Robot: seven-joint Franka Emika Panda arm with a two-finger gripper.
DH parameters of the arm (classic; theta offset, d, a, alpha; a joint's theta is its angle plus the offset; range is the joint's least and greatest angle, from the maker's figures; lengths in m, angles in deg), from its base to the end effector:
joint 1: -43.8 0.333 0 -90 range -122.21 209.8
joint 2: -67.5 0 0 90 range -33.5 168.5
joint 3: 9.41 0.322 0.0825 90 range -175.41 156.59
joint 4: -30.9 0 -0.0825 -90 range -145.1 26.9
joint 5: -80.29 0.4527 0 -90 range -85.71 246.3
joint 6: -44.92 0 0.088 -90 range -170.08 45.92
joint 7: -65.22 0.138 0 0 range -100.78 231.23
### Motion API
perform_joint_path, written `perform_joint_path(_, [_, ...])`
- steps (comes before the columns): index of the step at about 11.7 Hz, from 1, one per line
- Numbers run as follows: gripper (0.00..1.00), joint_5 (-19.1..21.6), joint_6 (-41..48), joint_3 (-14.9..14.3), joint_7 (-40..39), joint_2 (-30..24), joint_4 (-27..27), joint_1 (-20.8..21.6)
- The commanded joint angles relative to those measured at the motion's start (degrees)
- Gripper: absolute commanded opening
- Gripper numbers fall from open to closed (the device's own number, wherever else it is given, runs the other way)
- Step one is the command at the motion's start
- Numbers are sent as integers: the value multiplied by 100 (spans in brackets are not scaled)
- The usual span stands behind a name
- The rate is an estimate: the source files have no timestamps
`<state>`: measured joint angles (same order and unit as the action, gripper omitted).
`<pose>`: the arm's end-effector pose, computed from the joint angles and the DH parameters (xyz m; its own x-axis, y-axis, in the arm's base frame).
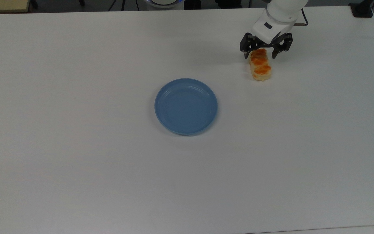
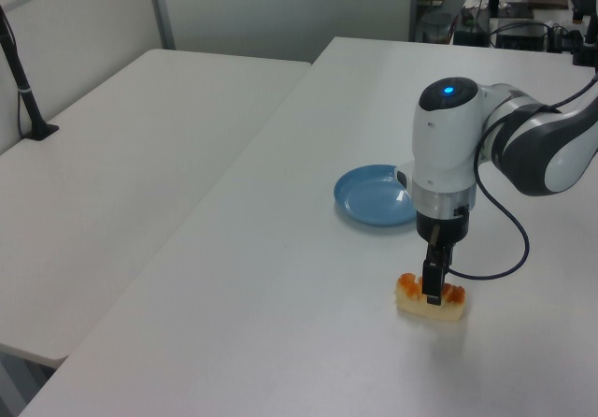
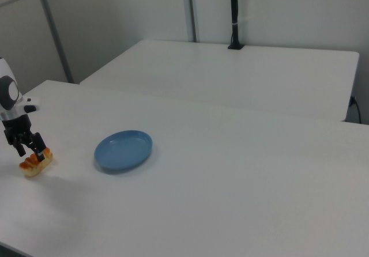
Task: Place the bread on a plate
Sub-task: 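Close the gripper on the bread roll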
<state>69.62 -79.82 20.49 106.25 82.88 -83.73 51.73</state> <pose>0.5159 0.3836 0.2701 0.9987 0.0419 -0.0288 0.0431 -0.9981 0.0444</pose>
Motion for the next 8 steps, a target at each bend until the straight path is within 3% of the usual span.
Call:
perform_joint_path(1, [100, -190, -77, -28, 178, 140, 98, 120])
perform_joint_path(4, [99, -383, -77, -28, 204, 281, 98, 191])
perform_joint_path(5, [94, -427, -77, -28, 204, 316, 98, 191])
perform_joint_path(8, [61, -471, -77, -28, 204, 325, 98, 191])
